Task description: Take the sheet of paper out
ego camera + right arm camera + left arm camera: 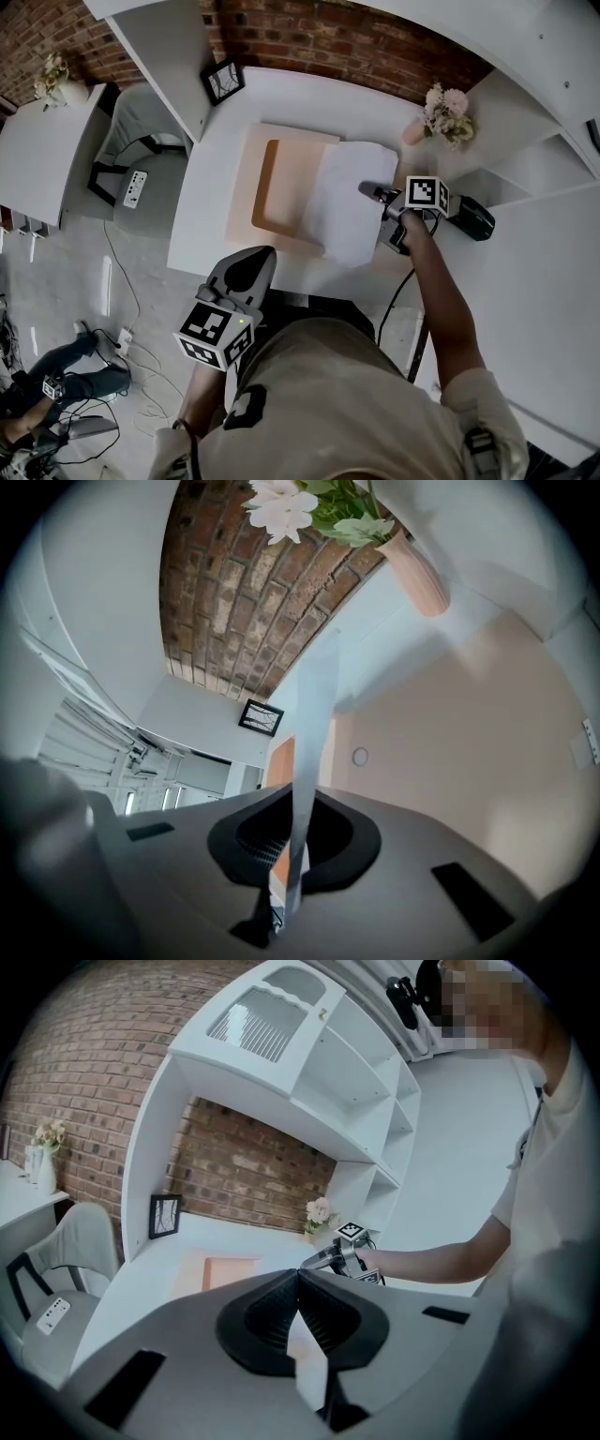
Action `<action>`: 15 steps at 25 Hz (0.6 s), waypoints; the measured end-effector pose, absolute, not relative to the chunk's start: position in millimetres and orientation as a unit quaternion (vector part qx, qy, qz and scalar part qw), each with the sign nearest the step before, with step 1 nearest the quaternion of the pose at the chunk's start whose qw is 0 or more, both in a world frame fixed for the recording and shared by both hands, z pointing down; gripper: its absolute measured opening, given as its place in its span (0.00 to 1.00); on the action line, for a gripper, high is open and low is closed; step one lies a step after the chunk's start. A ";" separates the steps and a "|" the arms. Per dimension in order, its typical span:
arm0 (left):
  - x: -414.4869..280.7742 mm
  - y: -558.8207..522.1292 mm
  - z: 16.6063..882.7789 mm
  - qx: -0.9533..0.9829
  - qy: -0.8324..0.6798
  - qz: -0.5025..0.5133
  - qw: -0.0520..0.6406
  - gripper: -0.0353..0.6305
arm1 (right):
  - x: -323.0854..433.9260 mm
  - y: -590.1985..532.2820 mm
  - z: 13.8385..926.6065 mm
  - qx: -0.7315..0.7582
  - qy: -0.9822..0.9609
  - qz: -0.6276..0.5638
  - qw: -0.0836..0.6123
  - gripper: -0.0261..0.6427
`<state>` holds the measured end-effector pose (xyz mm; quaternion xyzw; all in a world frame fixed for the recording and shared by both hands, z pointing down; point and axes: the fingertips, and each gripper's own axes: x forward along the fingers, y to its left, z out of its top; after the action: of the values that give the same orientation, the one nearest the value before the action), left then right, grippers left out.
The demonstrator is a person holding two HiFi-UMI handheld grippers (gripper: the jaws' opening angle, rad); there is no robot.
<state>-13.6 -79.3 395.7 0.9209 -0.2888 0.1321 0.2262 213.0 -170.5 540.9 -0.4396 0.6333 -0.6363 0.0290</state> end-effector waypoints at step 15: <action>-43.4 -71.2 397.5 0.929 -0.273 0.106 0.228 0.08 | 211.5 -170.0 516.7 -0.479 0.637 -0.603 0.022 0.08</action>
<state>-43.4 -71.2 397.5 0.9287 -0.2728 0.1058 0.2278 211.5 -170.0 516.7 -0.4795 0.6375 -0.6027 0.0225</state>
